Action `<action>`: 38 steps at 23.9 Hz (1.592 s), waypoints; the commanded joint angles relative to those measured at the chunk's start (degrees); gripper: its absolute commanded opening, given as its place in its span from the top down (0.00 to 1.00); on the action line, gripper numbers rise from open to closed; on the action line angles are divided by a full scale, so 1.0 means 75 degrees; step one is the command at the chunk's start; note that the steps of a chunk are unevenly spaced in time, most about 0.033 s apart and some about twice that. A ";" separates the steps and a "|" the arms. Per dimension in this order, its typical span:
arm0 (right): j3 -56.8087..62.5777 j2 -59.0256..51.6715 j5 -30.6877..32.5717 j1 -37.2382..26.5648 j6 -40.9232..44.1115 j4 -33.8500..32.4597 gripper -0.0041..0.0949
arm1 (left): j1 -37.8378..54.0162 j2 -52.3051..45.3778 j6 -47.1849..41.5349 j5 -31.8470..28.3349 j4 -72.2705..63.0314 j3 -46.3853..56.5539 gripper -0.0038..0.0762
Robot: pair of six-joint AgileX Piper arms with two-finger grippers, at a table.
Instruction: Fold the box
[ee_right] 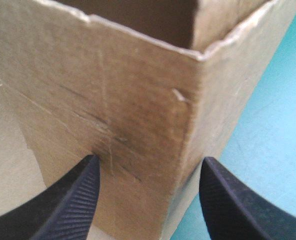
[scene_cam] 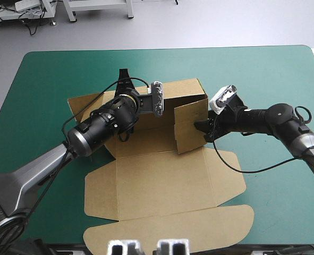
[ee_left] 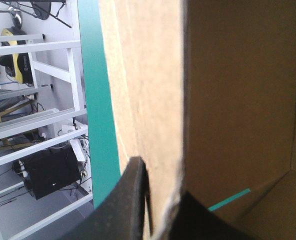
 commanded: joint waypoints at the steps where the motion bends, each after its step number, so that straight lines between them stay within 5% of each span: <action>1: -0.0169 -0.0233 -0.0497 0.0008 0.0008 0.0409 0.40 | -0.0255 0.0050 -0.0280 -0.0287 -0.1253 -0.0036 0.96; 14: -0.0169 -0.0216 -0.1554 0.0703 0.0203 0.0324 0.44 | -0.0643 0.0061 -0.0731 -0.0557 -0.1126 -0.0269 0.96; 21: -0.0169 -0.0216 -0.1313 0.0717 0.0898 -0.0283 0.93 | -0.0643 0.0022 -0.0767 -0.0349 -0.1090 -0.0337 0.96; 24: -0.0169 -0.0216 -0.1378 0.0717 0.0930 -0.0283 0.98 | -0.0728 0.0022 -0.0566 -0.0429 -0.1304 -0.0352 0.95; 26: -0.0169 -0.0216 -0.1469 0.0717 0.0991 -0.0253 0.98 | -0.0792 0.0022 -0.0175 -0.0344 -0.1621 -0.0435 0.88; 31: -0.0169 -0.0216 -0.1544 0.0717 0.1121 -0.0364 0.98 | -0.0792 0.0022 -0.0122 0.0276 -0.2843 -0.1436 0.30; 38: -0.0169 -0.0216 -0.1874 0.0717 0.1121 -0.0364 0.98 | -0.0803 0.0000 0.0362 0.1786 -0.3860 -0.2651 0.25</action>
